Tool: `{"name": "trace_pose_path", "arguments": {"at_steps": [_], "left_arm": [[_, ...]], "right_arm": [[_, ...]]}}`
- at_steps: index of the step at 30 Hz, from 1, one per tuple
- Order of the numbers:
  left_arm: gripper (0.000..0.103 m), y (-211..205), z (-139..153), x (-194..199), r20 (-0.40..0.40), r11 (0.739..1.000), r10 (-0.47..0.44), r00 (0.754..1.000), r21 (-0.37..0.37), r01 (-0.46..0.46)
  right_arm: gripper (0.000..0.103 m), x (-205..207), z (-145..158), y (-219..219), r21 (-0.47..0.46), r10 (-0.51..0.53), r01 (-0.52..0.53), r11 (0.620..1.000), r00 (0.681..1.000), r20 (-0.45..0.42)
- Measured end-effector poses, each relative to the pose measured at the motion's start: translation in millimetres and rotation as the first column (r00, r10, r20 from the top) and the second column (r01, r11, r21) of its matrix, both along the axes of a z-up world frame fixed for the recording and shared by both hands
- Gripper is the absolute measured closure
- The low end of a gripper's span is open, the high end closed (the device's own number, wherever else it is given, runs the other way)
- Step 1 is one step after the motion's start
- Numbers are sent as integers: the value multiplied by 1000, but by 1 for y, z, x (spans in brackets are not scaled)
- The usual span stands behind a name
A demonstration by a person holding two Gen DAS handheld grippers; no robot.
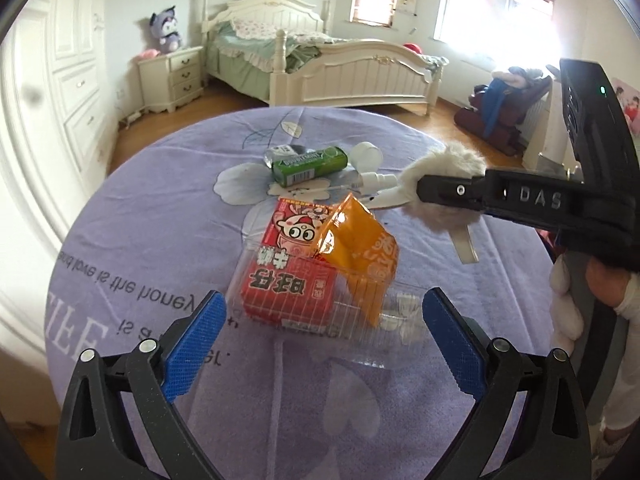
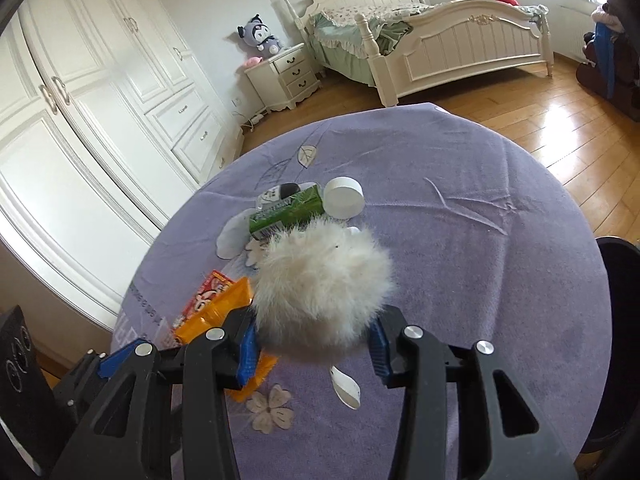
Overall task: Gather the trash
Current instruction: 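Grasp the white fluffy ball with the right tool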
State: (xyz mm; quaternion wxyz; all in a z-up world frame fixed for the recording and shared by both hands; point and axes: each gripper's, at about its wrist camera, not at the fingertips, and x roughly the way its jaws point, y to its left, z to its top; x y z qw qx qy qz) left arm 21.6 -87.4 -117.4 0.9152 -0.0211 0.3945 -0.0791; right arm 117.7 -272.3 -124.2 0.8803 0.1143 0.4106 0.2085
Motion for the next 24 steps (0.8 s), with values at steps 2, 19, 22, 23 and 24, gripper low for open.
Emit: {"name": "trace_pose_path", "arguments": {"at_steps": [2,19,22,23,24], "left_arm": [[6,5,-3,4,-24,1000,17,1000,-2,-17],[6,50,-6,-6,-135,992,17,991,-122,-34],[6,52,-10,-2,-150,995,4,989,-94,-18],[9,53,-12,-2,-150,996,-3,989,-84,-10],[15,55,-13,-1,-155,997,-8,988,-80,-5]], "right_arm": [[60,-2,-4,4,-52,5,-6,999,1000,-15],[60,-109,-19,58,12,247,-247,969,965,-84],[60,-95,-17,44,23,158,-157,987,985,-63],[60,-89,-16,37,27,114,-113,993,992,-55],[60,-84,-16,31,30,80,-78,996,995,-51]]}}
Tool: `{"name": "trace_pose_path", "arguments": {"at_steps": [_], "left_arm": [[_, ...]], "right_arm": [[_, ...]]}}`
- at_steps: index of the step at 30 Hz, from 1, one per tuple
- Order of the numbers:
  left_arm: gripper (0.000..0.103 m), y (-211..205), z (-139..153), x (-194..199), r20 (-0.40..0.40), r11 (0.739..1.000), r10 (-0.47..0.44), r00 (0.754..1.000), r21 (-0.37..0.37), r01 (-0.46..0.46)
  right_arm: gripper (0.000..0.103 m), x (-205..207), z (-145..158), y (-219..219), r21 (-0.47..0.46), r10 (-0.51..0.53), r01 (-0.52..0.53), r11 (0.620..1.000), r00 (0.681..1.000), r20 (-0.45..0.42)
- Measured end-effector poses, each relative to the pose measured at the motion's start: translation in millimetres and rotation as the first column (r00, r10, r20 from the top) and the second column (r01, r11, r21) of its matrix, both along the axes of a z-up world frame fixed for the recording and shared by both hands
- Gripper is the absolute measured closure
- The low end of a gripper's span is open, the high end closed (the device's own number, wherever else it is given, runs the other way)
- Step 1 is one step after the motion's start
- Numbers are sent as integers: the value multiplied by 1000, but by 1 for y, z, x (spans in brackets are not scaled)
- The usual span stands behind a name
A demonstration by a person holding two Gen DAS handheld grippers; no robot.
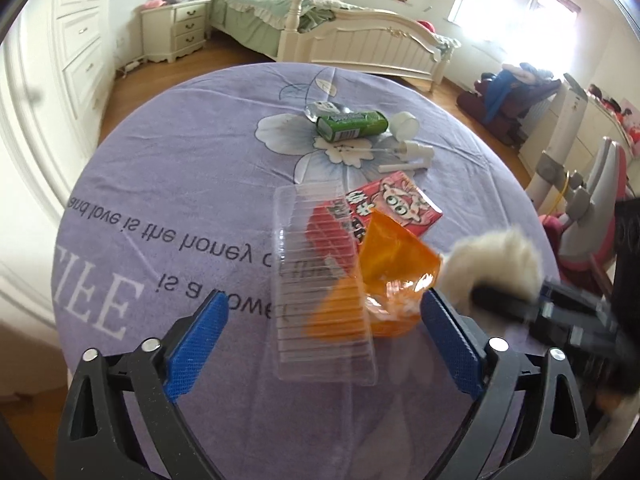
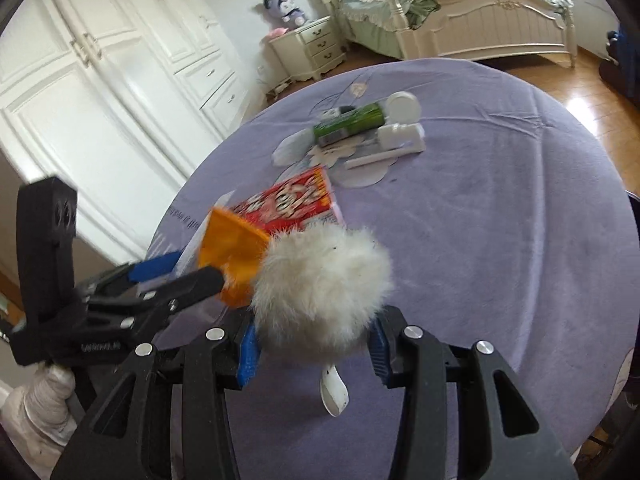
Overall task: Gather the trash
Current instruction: 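Grasp the white fluffy ball with the right tool, then grasp the clear plastic tray with the left tool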
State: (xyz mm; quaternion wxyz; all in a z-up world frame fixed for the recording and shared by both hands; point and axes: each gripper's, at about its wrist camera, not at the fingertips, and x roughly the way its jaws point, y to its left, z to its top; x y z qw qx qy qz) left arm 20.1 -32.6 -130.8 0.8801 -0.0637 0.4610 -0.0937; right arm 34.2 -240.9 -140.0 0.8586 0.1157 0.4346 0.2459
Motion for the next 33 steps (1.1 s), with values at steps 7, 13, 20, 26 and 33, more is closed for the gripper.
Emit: {"name": "trace_pose_path", "arguments": {"at_steps": [7,13,20,26,33], "left_arm": [[20,31,3,-6,-1,996,24,1000,-87,-24],[38,31,-6,-5,-36,999,-12,999,-43,11],[72,52,-15,8,-15,999,38,999,-36,-39],[82,72,-2,25,71,996,84,994,-32,-81],[82,77,53,44,233,994,111,966,-12,-112]], "right_arm": [[60,-8,24,-12,51,-11,5,999,994,110],[59,-8,25,37,-63,159,-152,986,980,120],[59,19,15,6,-62,-8,14,998,995,97],[59,15,24,-6,-36,-18,24,999,989,149],[59,25,33,-17,4,-45,45,999,984,174]]}}
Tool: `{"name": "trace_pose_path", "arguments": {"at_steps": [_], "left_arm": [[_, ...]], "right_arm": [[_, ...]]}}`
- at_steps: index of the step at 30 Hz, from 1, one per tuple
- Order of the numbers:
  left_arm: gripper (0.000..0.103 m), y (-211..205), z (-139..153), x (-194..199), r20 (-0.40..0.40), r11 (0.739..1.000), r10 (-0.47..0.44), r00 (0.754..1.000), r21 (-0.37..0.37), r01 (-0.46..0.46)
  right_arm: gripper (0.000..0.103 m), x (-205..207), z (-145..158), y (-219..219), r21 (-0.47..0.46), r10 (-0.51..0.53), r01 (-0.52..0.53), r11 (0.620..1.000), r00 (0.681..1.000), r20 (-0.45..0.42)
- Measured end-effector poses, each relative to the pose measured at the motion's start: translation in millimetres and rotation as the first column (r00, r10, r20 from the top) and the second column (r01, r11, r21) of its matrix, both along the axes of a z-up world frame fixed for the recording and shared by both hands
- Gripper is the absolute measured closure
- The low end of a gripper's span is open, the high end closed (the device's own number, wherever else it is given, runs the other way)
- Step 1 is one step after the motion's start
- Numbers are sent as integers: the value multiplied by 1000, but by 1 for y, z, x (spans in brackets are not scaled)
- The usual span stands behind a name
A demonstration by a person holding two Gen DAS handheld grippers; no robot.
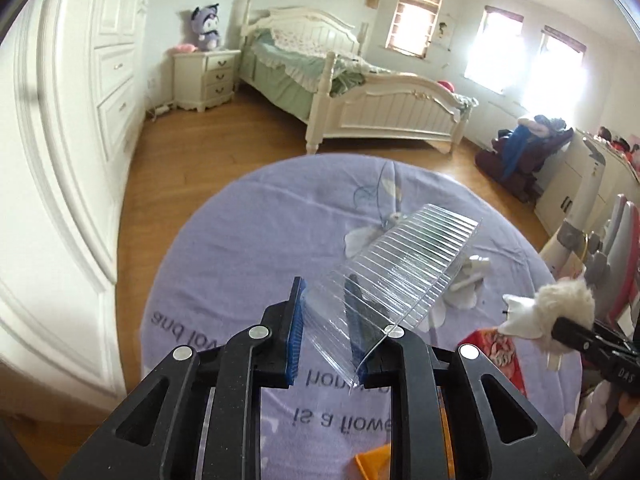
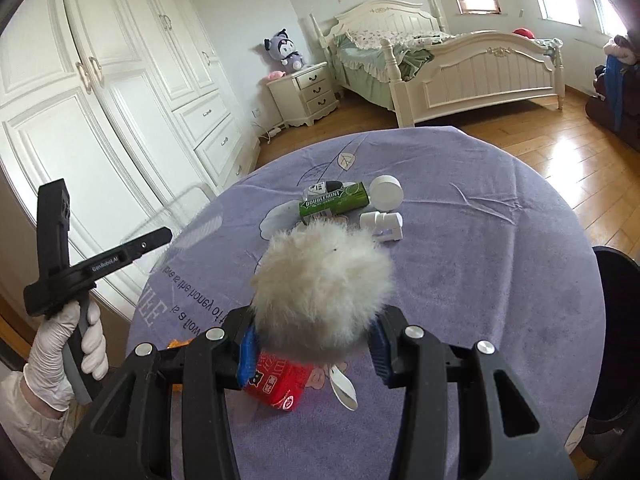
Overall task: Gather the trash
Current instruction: 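Grasp the clear plastic tray with the left tool, then carry the tray and fluffy ball to the bin and open both tools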
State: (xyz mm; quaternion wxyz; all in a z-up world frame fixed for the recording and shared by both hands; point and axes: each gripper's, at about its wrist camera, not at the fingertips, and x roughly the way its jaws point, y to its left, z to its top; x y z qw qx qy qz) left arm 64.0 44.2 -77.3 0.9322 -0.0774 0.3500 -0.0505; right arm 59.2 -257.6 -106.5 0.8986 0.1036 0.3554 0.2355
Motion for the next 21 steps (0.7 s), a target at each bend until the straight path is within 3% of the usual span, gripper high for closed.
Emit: {"name": "trace_pose_path", "arguments": {"at_steps": [5,10,16,21], "left_arm": [[82,-47,42,8,82,993,-113,990,25,111],[82,-117,60,16,109,964,-267,957,26,266],[82,-206,52,25,95,905,-425,900,29,424],[82,-267,36,38,66,863,-505,861,12,505]], "right_arm": [[59,1,21,-20,33,-48,46,998,996,71],[59,-5,36,-57,-9,-158,161,987,977,146],[59,-15,31,-117,-87,-312,331,940,933,182],[59,-19,15,-165,-83,-418,434,897,895,152]]}}
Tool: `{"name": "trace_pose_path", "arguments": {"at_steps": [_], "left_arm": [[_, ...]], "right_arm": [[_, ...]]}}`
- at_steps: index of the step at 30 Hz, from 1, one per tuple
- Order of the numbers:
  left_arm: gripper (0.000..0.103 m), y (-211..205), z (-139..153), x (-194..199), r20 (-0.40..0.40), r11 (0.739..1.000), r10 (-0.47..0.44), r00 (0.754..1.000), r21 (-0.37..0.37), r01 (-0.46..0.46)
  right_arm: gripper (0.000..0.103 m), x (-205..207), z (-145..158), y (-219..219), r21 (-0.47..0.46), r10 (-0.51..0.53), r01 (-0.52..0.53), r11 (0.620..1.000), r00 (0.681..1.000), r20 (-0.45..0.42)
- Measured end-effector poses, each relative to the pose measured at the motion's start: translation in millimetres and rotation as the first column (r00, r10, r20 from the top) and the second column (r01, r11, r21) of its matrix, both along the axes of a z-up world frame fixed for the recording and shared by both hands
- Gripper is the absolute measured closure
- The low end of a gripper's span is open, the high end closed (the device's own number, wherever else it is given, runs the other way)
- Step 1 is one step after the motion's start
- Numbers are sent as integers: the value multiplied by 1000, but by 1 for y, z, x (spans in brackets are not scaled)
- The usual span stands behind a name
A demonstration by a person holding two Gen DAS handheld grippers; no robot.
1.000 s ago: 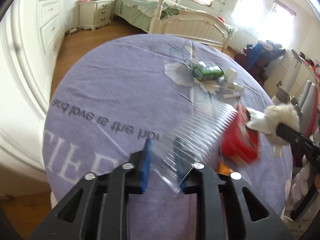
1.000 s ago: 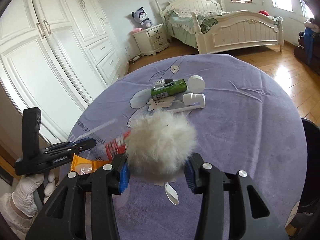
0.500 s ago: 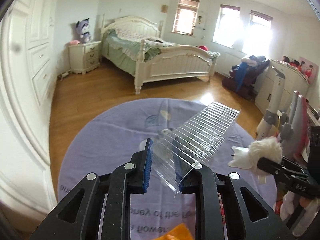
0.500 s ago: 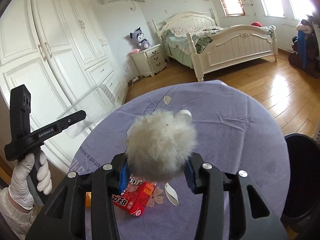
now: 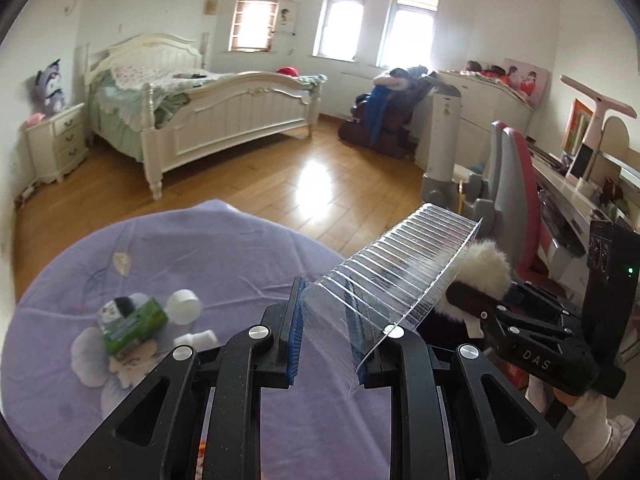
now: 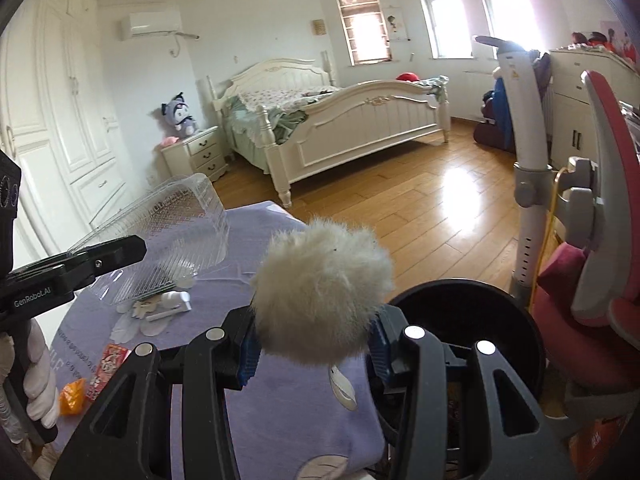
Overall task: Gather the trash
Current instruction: 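Carry the tray and fluffy ball to the bin and open both tools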
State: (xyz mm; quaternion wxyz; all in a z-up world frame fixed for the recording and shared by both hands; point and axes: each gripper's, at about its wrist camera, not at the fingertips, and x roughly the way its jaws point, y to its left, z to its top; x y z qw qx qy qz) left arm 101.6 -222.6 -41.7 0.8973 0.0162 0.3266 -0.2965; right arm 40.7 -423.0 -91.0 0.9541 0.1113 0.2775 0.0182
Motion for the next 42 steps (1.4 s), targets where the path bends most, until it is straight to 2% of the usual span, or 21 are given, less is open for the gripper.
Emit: {"name": "trace_pose_path", "arguments": {"at_steps": [8,14,22,34,35,37,38,39,41,42], "left_arm": [[82,-87,-36,27,-74,995,-90,993,41,94],[82,-142,-64,48,-136,988,-125,983,76,136],[82,-183,-80,58,-156,982,-140,978,108,158],[81,-202,-90,68,-170,975,-152,974,136,176],[80,-204,-89,69,-165,975,-150,975,139,173],[63,-208,-87,69,-155,974,-155,976,144,177],[47,-209,-85,68,-145,972,-158,977,151,180],[35,-210,-81,65,-124,971,-163,979,157,181],[28,-210,-75,58,-89,968,-178,980,163,190],[26,-210,-72,55,-85,967,-184,979,165,196]], "right_arm": [[59,10,-38,-54,-22,-155,153,988,981,-115],[59,18,-67,-84,-39,-212,209,977,956,-203],[58,20,-89,-99,-31,-211,210,977,947,-242],[57,27,-106,-121,-5,-215,222,975,939,-267],[54,28,-107,-123,-5,-219,226,974,938,-269],[47,29,-109,-126,-12,-231,237,971,933,-275],[40,29,-110,-127,-14,-237,242,970,932,-275],[32,28,-110,-128,-16,-243,248,969,932,-269],[23,25,-108,-127,-26,-252,255,967,932,-261],[21,23,-107,-126,-26,-251,253,967,932,-260]]}}
